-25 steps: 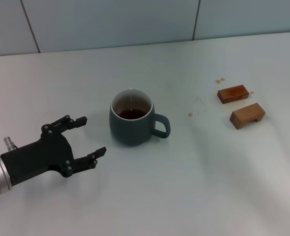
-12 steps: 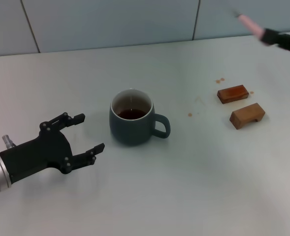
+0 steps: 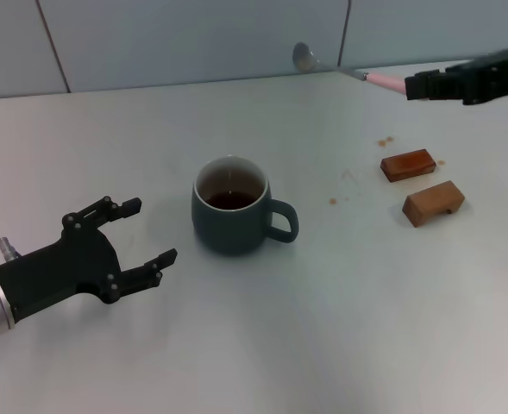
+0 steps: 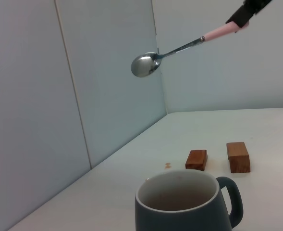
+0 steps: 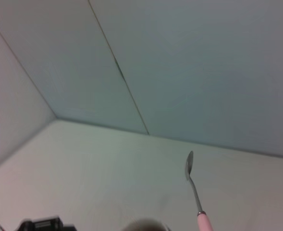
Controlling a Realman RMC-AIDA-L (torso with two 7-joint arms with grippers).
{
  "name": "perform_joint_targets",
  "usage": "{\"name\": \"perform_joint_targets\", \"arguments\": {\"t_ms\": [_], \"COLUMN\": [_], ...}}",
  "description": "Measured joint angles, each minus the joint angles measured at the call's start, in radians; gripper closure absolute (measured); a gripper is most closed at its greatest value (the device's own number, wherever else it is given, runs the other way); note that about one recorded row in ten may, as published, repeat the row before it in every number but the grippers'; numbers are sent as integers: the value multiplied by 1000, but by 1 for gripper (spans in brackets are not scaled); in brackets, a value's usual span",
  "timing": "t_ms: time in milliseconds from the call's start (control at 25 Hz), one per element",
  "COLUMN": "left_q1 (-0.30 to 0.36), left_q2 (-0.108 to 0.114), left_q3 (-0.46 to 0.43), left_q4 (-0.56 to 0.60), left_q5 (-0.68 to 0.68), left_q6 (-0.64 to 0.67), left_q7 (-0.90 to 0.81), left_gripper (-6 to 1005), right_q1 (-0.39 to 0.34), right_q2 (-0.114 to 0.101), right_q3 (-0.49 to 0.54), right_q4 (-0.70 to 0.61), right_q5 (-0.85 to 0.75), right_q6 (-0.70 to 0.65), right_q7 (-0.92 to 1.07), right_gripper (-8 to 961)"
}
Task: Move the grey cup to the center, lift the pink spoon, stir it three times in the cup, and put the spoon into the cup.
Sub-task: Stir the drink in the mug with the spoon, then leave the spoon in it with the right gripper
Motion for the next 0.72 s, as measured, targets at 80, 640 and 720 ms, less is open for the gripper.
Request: {"name": "perform_joint_targets", "arguments": {"t_ms": [80, 640, 720], "left_q1": [0, -7, -7], "left_q2": [0, 2, 1], "left_q3": [0, 0, 0], "left_q4": [0, 5, 5], "left_q5": [0, 5, 5], "left_q6": [0, 3, 3], "left_q7": [-1, -5, -5], "left_gripper": [160, 161, 161], "right_q1": [54, 355, 366], "right_q2": [-7, -22, -22], "right_q3": [-1, -46, -47], "right_q4": [-65, -13, 3], "right_q5": [-61, -307, -307], "right_q6": [-84, -326, -325], "right_q7": [70, 216, 216], "right_gripper": [846, 847, 847]}}
